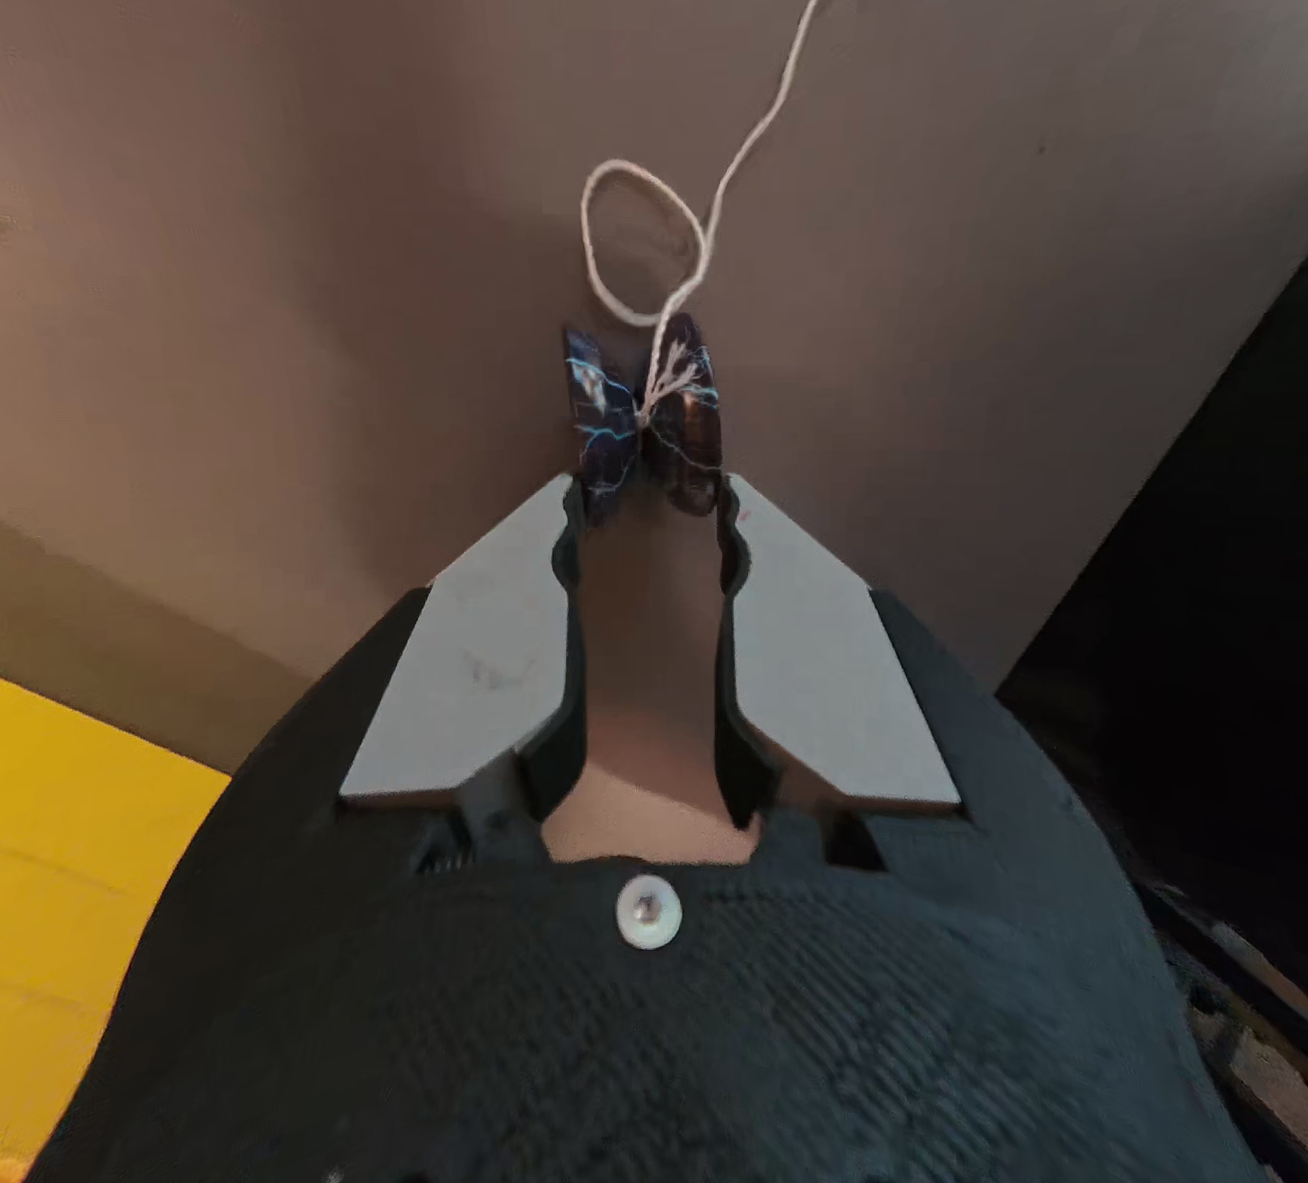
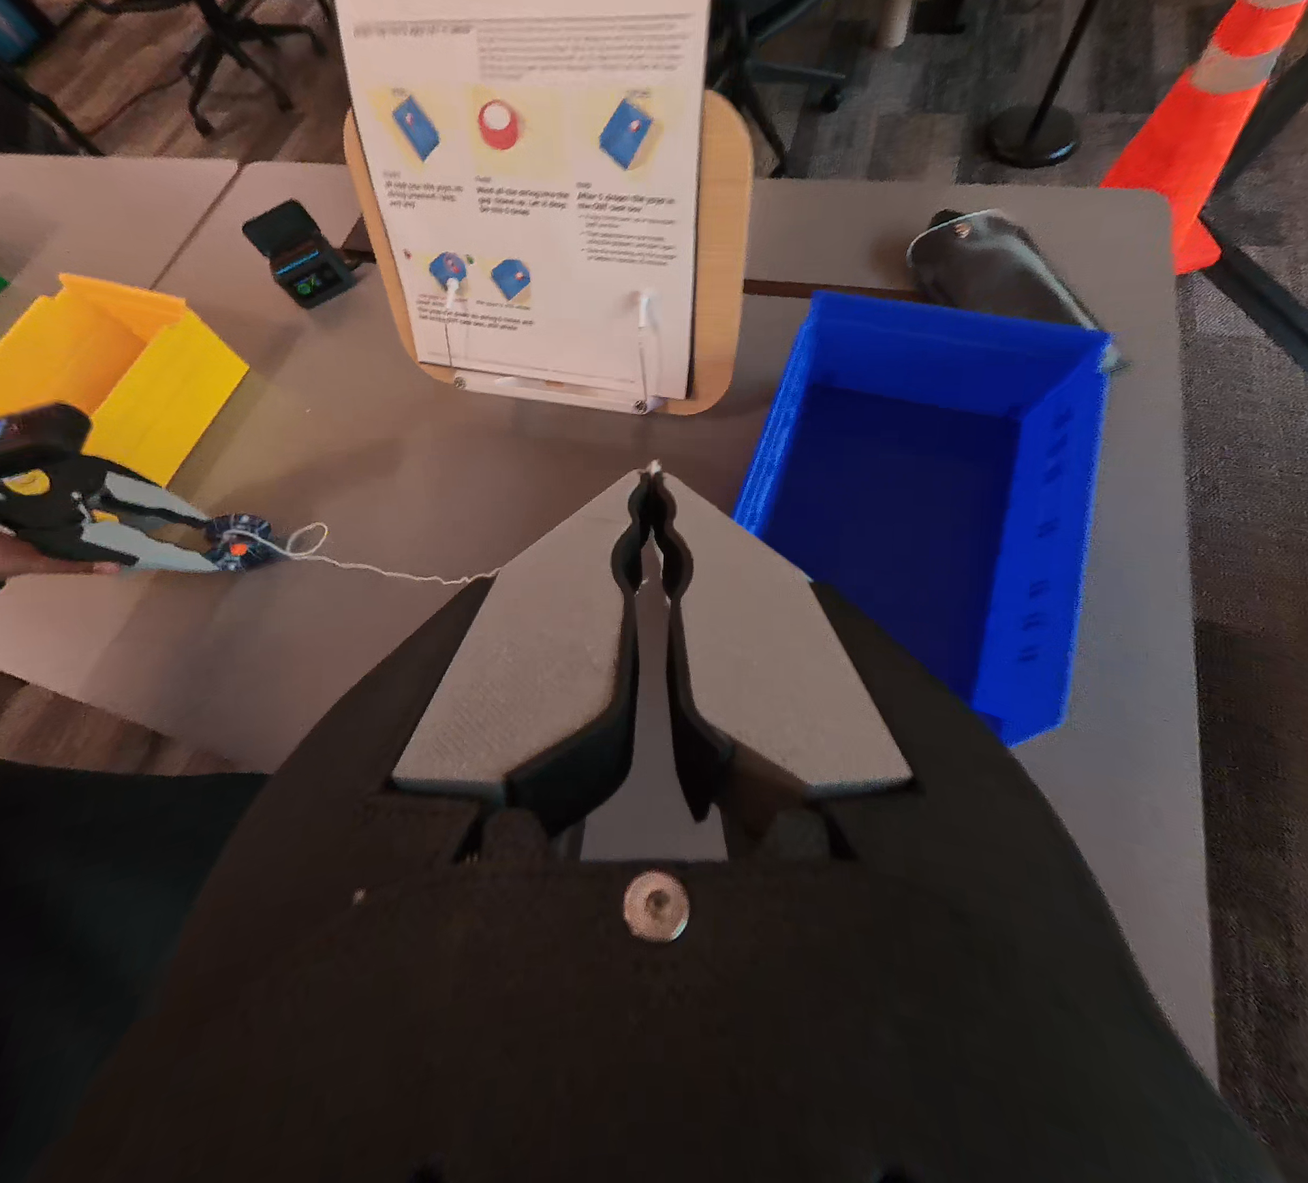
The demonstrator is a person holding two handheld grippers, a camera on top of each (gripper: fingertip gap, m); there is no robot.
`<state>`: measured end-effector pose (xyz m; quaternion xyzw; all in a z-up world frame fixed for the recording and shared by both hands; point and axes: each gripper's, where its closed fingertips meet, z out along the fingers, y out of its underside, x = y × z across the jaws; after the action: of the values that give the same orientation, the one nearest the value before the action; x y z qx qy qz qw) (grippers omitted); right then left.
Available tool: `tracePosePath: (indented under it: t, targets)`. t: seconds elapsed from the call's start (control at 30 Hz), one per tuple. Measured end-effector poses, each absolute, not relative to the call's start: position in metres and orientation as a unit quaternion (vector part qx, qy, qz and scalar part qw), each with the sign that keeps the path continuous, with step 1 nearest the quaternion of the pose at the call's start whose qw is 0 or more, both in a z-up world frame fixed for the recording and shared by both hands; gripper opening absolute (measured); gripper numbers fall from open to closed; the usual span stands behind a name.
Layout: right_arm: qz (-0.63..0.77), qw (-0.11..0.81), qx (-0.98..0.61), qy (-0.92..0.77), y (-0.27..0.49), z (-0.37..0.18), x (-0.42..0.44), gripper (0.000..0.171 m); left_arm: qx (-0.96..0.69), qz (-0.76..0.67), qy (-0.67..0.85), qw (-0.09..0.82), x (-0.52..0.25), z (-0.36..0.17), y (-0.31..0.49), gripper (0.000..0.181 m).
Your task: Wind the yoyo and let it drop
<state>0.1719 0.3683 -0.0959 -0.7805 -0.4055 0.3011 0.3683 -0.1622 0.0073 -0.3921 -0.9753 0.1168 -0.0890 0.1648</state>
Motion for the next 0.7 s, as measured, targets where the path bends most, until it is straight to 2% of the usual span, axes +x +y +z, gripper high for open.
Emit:
tracePosePath:
  t: [0.1,0.27,0.3,0.33,0.47,0.53,0.7]
  targets:
    - [0.291,0.381,-0.790,-0.381,0.392,-0.089,0.201,0.000,-0.978,-0.084,0.118,0.149,-0.162,-0.399,-0.001,0.034]
    - [0.245,0.392,-0.820,-0.338,0.425,-0.097,0.255,0.000,-0.982,-0.080,0.103,0.139,-0.165,-0.407,-0.018,0.004]
    - [0.238,0.393,-0.824,-0.330,0.429,-0.098,0.263,0.000,-0.982,-0.086,0.096,0.139,-0.165,-0.407,-0.021,0.004]
    - [0.245,0.390,-0.826,-0.325,0.430,-0.099,0.267,0.000,-0.982,-0.094,0.085,0.137,-0.165,-0.407,-0.023,0.007]
    - [0.262,0.379,-0.825,-0.327,0.425,-0.102,0.265,0.000,-0.984,-0.126,0.029,0.126,-0.163,-0.404,-0.031,0.044]
    - [0.261,0.379,-0.822,-0.337,0.421,-0.101,0.259,0.000,-0.985,-0.125,-0.005,0.120,-0.166,-0.402,-0.037,0.074]
    - [0.264,0.359,-0.817,-0.366,0.406,-0.106,0.238,0.000,-0.978,-0.143,-0.049,0.147,-0.159,-0.390,-0.034,0.091]
